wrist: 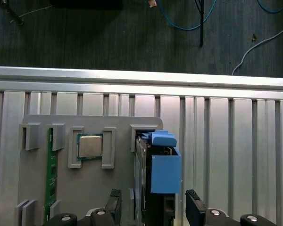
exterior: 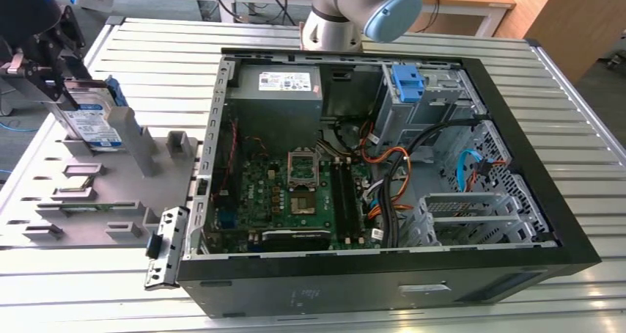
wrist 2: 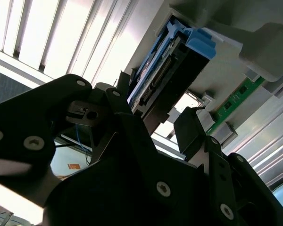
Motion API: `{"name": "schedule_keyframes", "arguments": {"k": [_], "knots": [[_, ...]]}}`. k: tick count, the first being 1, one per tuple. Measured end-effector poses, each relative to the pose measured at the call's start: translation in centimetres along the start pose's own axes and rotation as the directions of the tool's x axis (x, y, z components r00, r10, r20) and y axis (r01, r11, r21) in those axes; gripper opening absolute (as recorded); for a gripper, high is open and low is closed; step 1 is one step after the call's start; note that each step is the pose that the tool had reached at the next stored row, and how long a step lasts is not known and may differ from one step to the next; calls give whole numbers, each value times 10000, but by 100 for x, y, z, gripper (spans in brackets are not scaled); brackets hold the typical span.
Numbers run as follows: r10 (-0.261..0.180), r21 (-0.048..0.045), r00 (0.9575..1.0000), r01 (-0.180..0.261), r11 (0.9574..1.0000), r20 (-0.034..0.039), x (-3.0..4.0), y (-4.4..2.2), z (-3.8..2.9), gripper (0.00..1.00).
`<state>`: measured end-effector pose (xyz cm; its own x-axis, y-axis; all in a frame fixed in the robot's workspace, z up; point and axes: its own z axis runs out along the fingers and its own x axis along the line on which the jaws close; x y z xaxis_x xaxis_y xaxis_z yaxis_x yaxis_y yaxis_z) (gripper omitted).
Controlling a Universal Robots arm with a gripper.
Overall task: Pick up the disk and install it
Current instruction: 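Pick up the disk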
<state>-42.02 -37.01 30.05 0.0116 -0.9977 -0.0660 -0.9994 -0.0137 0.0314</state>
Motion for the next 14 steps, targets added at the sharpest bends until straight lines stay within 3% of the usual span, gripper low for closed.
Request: {"name": "schedule_keyframes", "arguments": {"k": [4,11,14], "knots": [[0,0,10000,0,10000,0,0,0,1,63],[0,0,10000,0,10000,-1,0,0,2,35],[0,0,10000,0,10000,0,0,0,3,35]]}}
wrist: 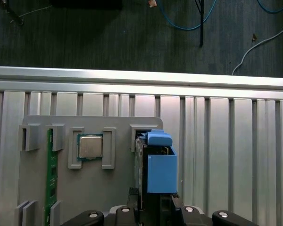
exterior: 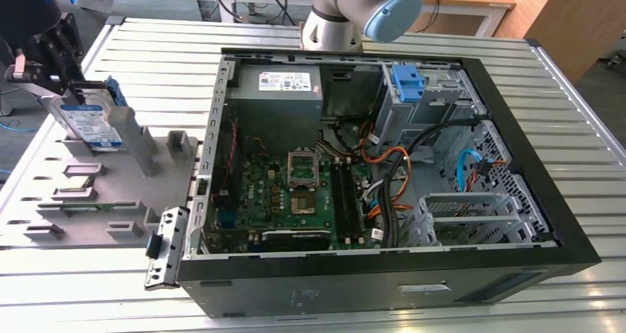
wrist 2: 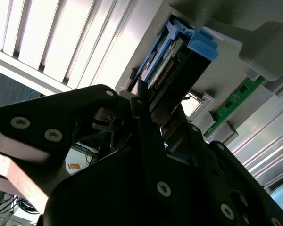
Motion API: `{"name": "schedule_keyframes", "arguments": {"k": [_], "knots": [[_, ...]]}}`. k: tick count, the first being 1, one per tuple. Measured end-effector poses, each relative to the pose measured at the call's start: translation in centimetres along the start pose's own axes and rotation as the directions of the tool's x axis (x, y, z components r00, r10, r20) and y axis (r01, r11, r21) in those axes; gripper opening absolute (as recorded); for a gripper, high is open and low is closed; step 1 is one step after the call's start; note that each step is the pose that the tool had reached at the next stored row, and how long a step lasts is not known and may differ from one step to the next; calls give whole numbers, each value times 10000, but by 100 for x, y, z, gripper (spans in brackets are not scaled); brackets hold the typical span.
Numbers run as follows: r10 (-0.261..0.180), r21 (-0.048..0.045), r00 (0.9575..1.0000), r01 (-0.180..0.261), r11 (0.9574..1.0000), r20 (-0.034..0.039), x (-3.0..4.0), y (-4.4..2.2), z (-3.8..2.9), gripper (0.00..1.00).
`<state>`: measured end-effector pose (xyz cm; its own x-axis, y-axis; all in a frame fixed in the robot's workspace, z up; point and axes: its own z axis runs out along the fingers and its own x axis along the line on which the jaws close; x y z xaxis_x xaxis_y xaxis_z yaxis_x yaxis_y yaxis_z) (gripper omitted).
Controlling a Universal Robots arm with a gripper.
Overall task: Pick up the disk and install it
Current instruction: 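Pick up the disk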
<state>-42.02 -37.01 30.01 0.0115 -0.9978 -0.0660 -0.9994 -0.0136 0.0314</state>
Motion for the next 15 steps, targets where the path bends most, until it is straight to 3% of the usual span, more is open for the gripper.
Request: {"name": "schedule_keyframes", "arguments": {"k": [15], "knots": [[0,3,10000,0,10000,2,0,0,7,36]]}}
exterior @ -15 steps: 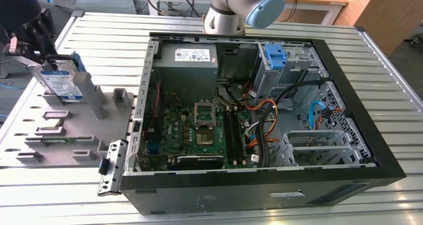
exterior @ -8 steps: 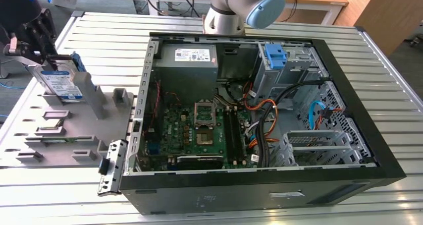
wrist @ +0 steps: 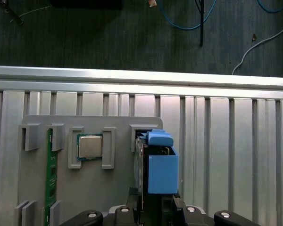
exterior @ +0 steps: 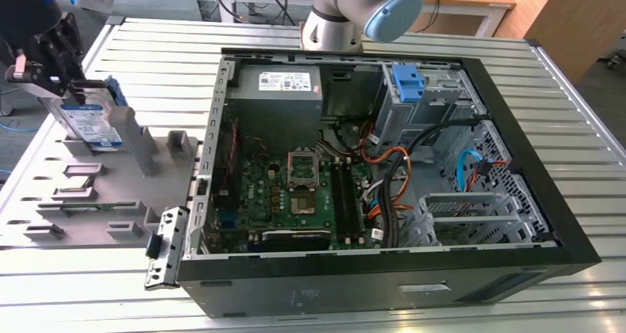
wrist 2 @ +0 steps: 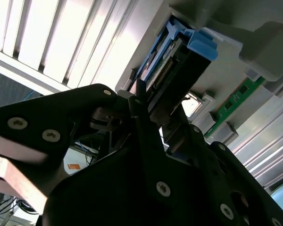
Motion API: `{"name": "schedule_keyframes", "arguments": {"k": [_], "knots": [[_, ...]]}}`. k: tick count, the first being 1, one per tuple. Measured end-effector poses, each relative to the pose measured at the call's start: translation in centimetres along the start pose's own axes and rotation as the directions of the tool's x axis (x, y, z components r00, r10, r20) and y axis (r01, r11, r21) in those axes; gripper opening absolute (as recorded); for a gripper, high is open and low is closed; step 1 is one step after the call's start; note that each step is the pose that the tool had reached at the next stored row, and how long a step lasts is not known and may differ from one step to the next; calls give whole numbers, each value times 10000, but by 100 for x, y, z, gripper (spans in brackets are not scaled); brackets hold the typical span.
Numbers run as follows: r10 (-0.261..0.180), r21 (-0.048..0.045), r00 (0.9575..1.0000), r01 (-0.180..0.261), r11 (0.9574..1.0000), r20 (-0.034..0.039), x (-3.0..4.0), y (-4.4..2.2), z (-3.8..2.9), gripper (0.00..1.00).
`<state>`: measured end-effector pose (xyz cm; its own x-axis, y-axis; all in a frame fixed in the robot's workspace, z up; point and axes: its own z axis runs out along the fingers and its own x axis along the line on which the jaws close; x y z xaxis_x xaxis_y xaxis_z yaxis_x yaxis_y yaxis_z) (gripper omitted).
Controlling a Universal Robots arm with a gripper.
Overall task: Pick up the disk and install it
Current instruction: 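Pick up the disk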
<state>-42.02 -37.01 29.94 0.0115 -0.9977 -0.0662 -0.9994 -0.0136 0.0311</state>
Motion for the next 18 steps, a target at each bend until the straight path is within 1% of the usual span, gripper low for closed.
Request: {"name": "schedule_keyframes", "arguments": {"k": [1,18], "knots": [[0,0,10000,0,10000,0,0,0,0,42],[-1,4,10000,1,10000,1,-4,-3,14,42]]}}
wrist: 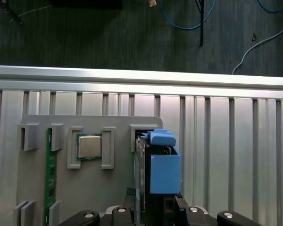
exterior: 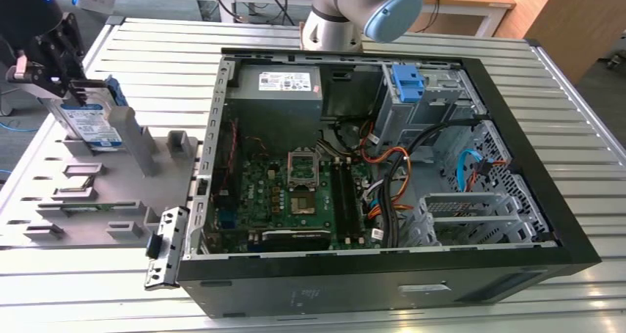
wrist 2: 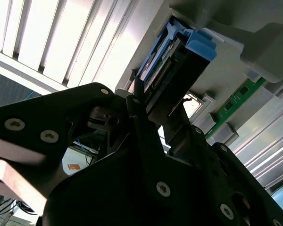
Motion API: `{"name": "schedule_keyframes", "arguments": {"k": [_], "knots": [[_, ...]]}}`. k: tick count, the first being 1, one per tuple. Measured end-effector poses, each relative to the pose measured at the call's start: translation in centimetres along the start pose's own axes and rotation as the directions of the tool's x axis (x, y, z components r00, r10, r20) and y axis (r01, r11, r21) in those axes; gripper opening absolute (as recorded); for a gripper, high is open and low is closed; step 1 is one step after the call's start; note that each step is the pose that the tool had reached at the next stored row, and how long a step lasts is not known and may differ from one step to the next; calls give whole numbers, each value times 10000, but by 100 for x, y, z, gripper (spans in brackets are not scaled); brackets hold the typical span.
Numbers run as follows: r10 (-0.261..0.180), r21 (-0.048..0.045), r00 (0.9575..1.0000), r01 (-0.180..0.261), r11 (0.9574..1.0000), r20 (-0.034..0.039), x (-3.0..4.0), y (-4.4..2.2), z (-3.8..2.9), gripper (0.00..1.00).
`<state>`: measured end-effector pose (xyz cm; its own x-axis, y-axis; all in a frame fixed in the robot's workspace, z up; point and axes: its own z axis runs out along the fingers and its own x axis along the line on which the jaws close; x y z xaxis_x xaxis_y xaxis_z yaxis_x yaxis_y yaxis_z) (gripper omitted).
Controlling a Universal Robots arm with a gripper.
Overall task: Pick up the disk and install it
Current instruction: 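Pick up the disk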
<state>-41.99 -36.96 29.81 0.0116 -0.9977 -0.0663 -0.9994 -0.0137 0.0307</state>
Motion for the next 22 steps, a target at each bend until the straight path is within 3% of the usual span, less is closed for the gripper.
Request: {"name": "schedule_keyframes", "arguments": {"k": [22], "knots": [[1,-1,10000,-1,10000,0,4,-10,5,42]]}}
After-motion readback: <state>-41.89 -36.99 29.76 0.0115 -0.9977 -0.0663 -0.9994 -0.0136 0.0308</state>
